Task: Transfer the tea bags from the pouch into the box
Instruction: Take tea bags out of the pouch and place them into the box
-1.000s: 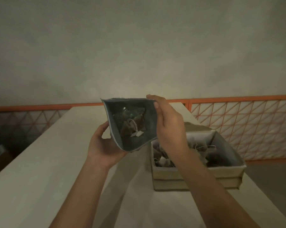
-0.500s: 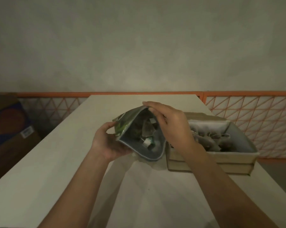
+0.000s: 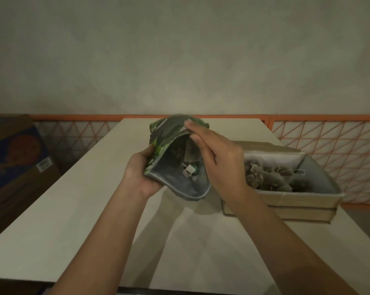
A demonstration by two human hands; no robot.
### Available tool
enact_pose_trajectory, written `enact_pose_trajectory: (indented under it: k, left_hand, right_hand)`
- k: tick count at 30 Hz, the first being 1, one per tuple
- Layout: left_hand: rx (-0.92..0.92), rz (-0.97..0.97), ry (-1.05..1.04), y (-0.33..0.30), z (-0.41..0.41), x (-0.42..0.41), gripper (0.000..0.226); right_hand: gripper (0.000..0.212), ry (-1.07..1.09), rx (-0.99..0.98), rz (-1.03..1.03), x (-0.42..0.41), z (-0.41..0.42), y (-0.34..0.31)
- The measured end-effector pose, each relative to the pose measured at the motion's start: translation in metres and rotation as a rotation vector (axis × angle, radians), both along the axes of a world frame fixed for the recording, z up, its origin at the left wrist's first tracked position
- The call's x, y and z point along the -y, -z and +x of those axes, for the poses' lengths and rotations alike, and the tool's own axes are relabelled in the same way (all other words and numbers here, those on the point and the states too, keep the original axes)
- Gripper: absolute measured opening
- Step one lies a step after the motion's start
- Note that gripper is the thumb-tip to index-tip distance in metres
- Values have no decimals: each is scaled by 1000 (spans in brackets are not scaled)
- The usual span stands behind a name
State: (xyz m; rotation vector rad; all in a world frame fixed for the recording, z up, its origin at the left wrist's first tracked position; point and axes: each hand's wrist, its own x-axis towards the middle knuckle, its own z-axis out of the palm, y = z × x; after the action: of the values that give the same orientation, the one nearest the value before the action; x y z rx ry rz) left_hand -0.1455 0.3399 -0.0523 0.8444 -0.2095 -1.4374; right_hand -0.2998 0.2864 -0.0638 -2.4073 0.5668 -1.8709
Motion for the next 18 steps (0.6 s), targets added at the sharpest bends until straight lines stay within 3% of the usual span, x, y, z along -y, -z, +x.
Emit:
enact_pose_trajectory:
  k: [7, 14, 18]
  left_hand:
    - [-57, 13, 30, 11, -8, 10, 51]
    - [-95, -71, 52, 6, -6, 2, 49]
    - [-59, 15, 32, 14, -12, 5, 48]
  right_hand:
    - [30, 125, -77, -10, 22, 10, 14]
    - [31, 131, 8, -174, 11, 0, 10]
    - [32, 177, -23, -94, 16, 7, 25]
